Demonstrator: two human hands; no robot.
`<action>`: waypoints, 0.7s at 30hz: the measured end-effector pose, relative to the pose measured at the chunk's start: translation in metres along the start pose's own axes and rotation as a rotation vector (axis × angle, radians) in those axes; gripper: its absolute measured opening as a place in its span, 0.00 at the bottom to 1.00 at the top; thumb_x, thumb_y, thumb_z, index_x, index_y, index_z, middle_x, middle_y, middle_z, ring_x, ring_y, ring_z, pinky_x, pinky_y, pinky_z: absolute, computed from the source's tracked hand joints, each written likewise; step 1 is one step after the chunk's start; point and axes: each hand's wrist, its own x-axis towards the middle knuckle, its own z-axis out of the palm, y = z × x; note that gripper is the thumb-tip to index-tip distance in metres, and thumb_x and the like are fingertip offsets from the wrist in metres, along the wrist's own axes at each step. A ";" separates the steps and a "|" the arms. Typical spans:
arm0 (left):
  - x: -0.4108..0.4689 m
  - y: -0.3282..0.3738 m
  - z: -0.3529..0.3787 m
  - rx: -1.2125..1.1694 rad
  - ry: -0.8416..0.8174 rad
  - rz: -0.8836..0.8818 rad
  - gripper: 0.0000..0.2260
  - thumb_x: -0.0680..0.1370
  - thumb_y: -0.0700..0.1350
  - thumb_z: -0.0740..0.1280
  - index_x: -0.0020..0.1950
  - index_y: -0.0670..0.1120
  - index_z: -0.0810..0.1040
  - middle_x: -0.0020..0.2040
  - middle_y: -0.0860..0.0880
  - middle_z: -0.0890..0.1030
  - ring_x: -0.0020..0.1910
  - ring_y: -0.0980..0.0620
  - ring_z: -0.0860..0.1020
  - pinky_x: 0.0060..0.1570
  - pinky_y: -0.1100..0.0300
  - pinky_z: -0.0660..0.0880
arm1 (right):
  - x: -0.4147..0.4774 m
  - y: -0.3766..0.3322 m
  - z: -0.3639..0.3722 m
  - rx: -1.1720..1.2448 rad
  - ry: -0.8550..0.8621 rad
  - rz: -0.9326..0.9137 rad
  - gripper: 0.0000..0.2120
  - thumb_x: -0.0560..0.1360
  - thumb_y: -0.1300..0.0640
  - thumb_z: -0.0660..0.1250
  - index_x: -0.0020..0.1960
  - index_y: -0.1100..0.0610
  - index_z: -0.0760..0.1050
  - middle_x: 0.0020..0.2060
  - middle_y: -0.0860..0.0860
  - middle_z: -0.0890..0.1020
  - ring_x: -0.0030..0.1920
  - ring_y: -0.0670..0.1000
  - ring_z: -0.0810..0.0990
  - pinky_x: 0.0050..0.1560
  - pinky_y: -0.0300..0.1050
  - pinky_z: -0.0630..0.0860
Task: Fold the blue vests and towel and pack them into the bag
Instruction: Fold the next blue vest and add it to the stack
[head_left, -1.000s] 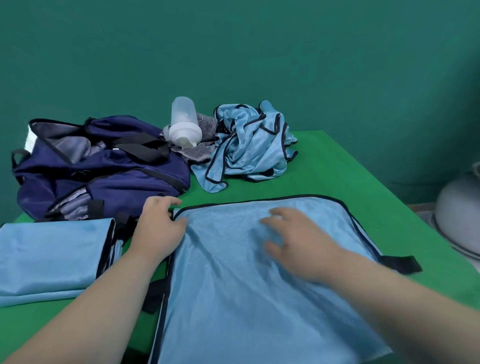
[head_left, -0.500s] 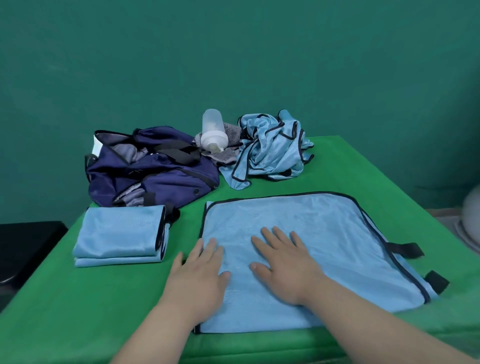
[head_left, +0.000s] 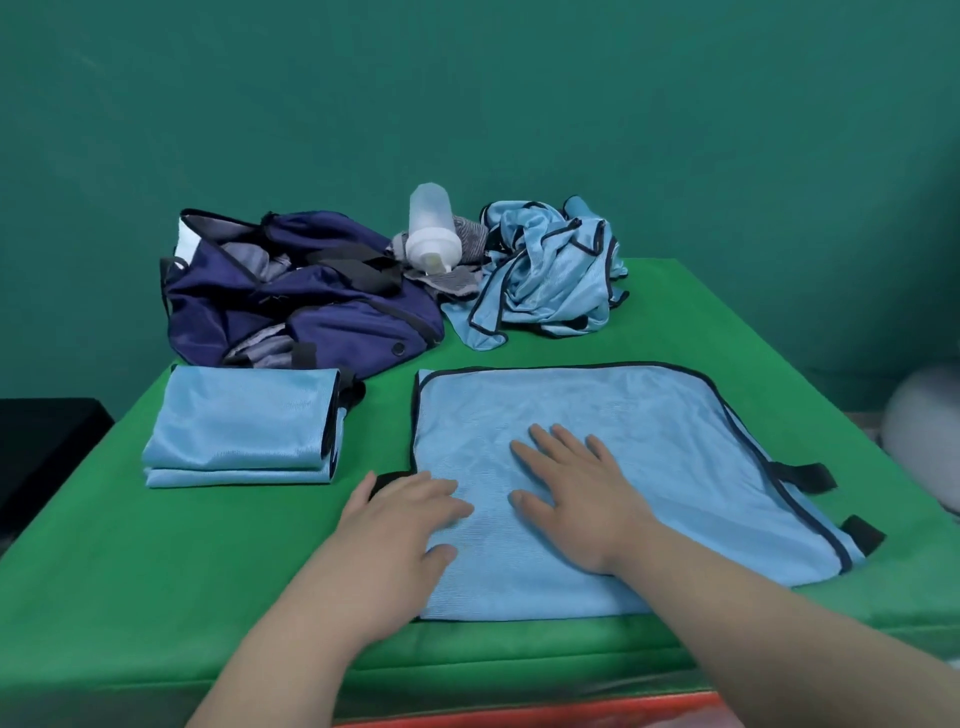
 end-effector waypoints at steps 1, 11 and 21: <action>0.001 -0.005 -0.001 -0.003 -0.041 0.003 0.18 0.82 0.53 0.62 0.72 0.64 0.67 0.76 0.67 0.58 0.77 0.65 0.48 0.77 0.49 0.36 | 0.000 0.000 0.000 0.002 0.001 0.002 0.31 0.80 0.36 0.48 0.81 0.43 0.48 0.81 0.45 0.47 0.80 0.49 0.41 0.79 0.55 0.40; 0.000 -0.017 -0.011 -0.043 -0.120 0.102 0.24 0.77 0.55 0.68 0.72 0.65 0.67 0.76 0.68 0.57 0.76 0.68 0.47 0.76 0.50 0.32 | 0.001 0.000 0.003 0.005 0.025 0.015 0.31 0.79 0.35 0.49 0.80 0.42 0.50 0.81 0.44 0.49 0.80 0.47 0.42 0.79 0.54 0.40; -0.006 -0.015 -0.010 0.006 -0.218 0.108 0.30 0.76 0.49 0.68 0.75 0.65 0.62 0.78 0.65 0.55 0.77 0.65 0.45 0.75 0.44 0.31 | -0.001 -0.003 0.000 0.011 0.022 0.022 0.30 0.81 0.37 0.51 0.81 0.42 0.51 0.81 0.44 0.49 0.80 0.47 0.43 0.79 0.53 0.39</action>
